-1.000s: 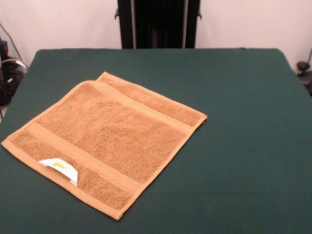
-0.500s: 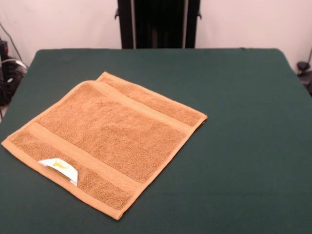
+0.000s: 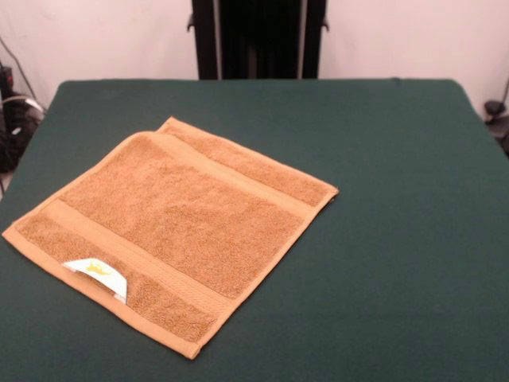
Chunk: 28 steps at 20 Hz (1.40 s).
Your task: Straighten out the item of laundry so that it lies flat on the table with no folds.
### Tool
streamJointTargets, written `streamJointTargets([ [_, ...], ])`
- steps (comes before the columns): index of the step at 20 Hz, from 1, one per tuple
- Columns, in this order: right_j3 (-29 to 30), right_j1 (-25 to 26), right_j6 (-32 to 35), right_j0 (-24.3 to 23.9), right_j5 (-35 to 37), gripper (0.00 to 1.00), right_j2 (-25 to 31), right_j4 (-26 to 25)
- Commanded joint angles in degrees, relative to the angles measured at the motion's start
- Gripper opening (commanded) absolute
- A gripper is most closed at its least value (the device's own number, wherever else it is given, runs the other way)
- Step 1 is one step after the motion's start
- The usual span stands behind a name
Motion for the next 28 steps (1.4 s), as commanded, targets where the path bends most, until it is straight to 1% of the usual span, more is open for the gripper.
streamJointTargets([
  [1, 12.1, 5.8, -5.8, 4.5, -8.4, 0.00, 4.3, -2.6],
  [4, 12.7, 7.2, -4.7, 5.1, -9.4, 0.00, 3.8, -2.5],
  [6, 13.4, 8.3, -5.6, 5.0, -11.1, 0.00, 4.4, -2.5],
  [10, 14.0, 11.8, -2.5, 6.1, -15.3, 0.00, 3.6, -2.8],
  [12, 13.8, 13.5, -2.2, 6.6, -17.0, 0.00, 3.4, -3.5],
  [13, 13.5, 14.3, -2.0, 6.9, -16.7, 0.00, 3.2, -3.3],
  [16, 12.9, 15.0, 0.1, 8.2, -18.3, 0.00, 1.8, -3.9],
  [19, 12.5, 15.0, 0.9, 9.0, -18.3, 0.00, 0.7, -4.1],
  [22, 12.0, 13.8, -0.5, 8.9, -15.3, 0.00, 0.4, -3.4],
  [24, 11.1, 11.3, -1.5, 9.2, -11.4, 0.00, -0.4, -2.9],
  [26, 9.7, 7.2, -5.0, 8.6, -5.3, 0.00, 0.1, -1.5],
  [28, 7.7, 3.4, -8.8, 7.3, 2.4, 0.00, 1.2, 1.1],
])
